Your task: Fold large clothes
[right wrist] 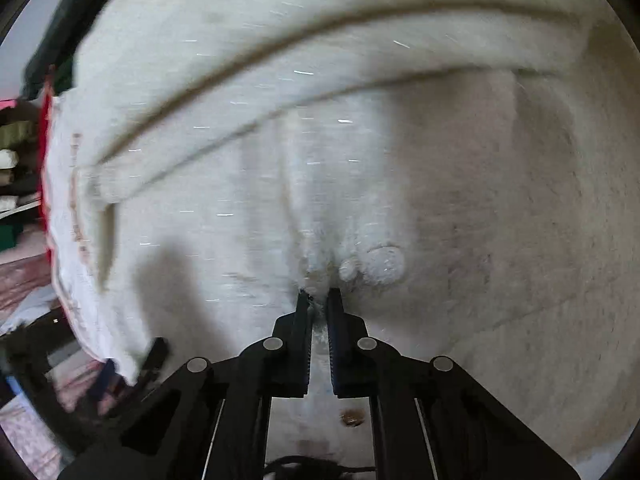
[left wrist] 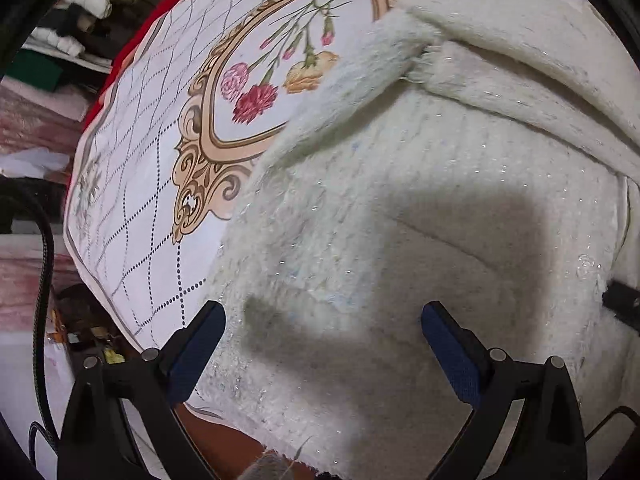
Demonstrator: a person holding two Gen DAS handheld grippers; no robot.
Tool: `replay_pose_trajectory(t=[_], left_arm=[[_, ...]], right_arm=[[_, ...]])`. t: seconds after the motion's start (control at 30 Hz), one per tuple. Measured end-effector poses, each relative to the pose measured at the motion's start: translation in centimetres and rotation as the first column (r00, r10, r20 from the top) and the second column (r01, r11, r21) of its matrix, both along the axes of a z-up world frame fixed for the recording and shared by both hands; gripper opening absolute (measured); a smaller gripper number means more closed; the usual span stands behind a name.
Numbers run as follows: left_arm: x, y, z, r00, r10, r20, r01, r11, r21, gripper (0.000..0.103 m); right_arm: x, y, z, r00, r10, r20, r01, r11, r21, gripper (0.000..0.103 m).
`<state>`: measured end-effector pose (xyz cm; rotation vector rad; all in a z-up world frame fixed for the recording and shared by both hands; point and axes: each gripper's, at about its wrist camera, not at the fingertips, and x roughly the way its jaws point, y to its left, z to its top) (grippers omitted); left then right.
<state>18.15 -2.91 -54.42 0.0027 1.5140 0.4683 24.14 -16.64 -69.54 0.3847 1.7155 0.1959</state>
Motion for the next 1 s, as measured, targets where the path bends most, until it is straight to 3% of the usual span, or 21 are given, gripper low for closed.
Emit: replay_pose_trajectory(t=[0.13, 0.23, 0.3, 0.33, 0.43, 0.47, 0.63, 0.8, 1.0], left_arm=[[-0.5, 1.5, 0.2, 1.0, 0.016, 0.014, -0.016, 0.999, -0.032, 0.1], [-0.7, 2.3, 1.3, 0.999, 0.035, 0.028, -0.033, 0.997, -0.072, 0.1], [-0.4, 2.0, 2.8, 0.998, 0.025, 0.063, -0.02, 0.997, -0.081, 0.1], [-0.2, 1.7, 3.4, 0.997, 0.017, 0.078, -0.011, 0.997, -0.075, 0.1], [0.7, -0.3, 5.2, 0.993, -0.011, 0.118, 0.014, 1.0, -0.026, 0.1], [0.9, -1.0, 5.7, 0.991, -0.018, 0.13, 0.019, 1.0, -0.006, 0.1], [2.1, -4.6, 6.6, 0.986, -0.013, 0.166, 0.006, 0.999, 0.045, 0.1], [2.8, -8.8, 4.9, 0.99, 0.017, 0.141, -0.033, 0.993, 0.115, 0.1], [2.6, -13.4, 2.5, 0.986, 0.145, 0.085, -0.161, 0.959, 0.235, 0.1]], right_arm=[[0.4, 2.8, 1.2, 0.997, 0.074, 0.03, -0.074, 0.997, -0.007, 0.007], [1.1, 1.7, 1.0, 0.998, 0.061, -0.008, -0.061, 0.998, 0.011, 0.009], [1.5, 0.3, 2.5, 0.998, 0.062, 0.026, -0.062, 0.998, 0.005, 0.01], [1.5, -0.7, 3.8, 0.997, 0.061, 0.056, -0.06, 0.998, -0.014, 0.017], [2.2, -4.9, 8.1, 0.988, 0.05, 0.148, -0.039, 0.997, -0.073, 0.051], [2.7, -6.5, 9.4, 0.983, 0.048, 0.176, -0.031, 0.995, -0.097, 0.056], [5.2, -14.7, 12.8, 0.966, 0.091, 0.24, -0.027, 0.966, -0.256, 0.056], [8.0, -20.8, 10.6, 0.961, 0.147, 0.234, -0.072, 0.951, -0.302, 0.056], [11.7, -21.4, 3.0, 0.944, 0.285, 0.167, -0.237, 0.936, -0.261, 0.055]])
